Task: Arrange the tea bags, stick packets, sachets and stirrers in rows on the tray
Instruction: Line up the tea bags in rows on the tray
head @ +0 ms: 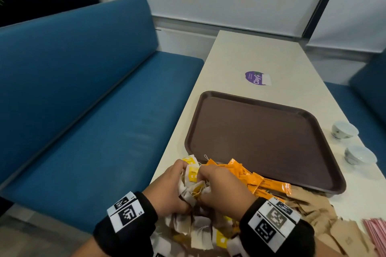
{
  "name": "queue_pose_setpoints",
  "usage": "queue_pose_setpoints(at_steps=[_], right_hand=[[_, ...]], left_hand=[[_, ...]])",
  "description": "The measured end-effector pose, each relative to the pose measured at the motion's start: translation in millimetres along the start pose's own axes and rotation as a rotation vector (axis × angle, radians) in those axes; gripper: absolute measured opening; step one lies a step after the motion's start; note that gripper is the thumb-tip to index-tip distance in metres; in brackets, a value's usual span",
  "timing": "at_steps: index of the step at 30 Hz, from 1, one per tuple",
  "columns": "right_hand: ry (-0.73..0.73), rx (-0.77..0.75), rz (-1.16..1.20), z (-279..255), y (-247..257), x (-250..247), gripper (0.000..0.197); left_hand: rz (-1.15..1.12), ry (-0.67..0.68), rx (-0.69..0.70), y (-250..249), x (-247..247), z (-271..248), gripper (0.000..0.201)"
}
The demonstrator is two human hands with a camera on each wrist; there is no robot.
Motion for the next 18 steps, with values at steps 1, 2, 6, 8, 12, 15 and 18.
queue_pose_setpoints(at_steps=[1, 2, 6, 8, 12, 15, 18], right_hand=[[-0.016, 0.001, 0.016, -1.2, -0.1, -2.7, 0.019], [-0.032, 0.002, 0.033, -2.2, -0.3, -5.5, 0.021], [-0.075, -0.004, 0.090, -7.5, -1.3, -18.6, 0.024], [-0.100, -0.025, 0.088, -10.8, 0.8, -26.7, 0.024], [-0.150, -0.027, 0.132, -16.5, -0.4, -43.7, 0.022], [-0.154, -0.001, 0.183, -16.7, -8.1, -44.5, 0.021], [-0.128, 0.020, 0.184, -14.0, -14.8, -33.1, 0.022]], left_hand=[[-0.017, -0.023, 0.008, -1.2, -3.0, -0.4, 0.061], [-0.036, -0.045, 0.015, -2.4, -5.9, -1.2, 0.059], [-0.110, -0.108, 0.084, -15.2, -15.1, -4.0, 0.051], [-0.126, -0.122, 0.123, -25.7, -18.8, -4.5, 0.047], [-0.188, -0.134, 0.173, -43.3, -22.0, -2.0, 0.045], [-0.235, -0.117, 0.175, -46.9, -15.8, 0.4, 0.052], [-0.209, -0.090, 0.160, -44.8, -5.2, 3.2, 0.056]])
Point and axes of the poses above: each hand's wrist, its own z-axis towards the middle knuckle, its own x-axis out of the palm, y = z × x, the point moved 10 cm from there along z, towards the middle knuckle, and after that the axes turned 7 degrees about x, right-handed, at the moved point
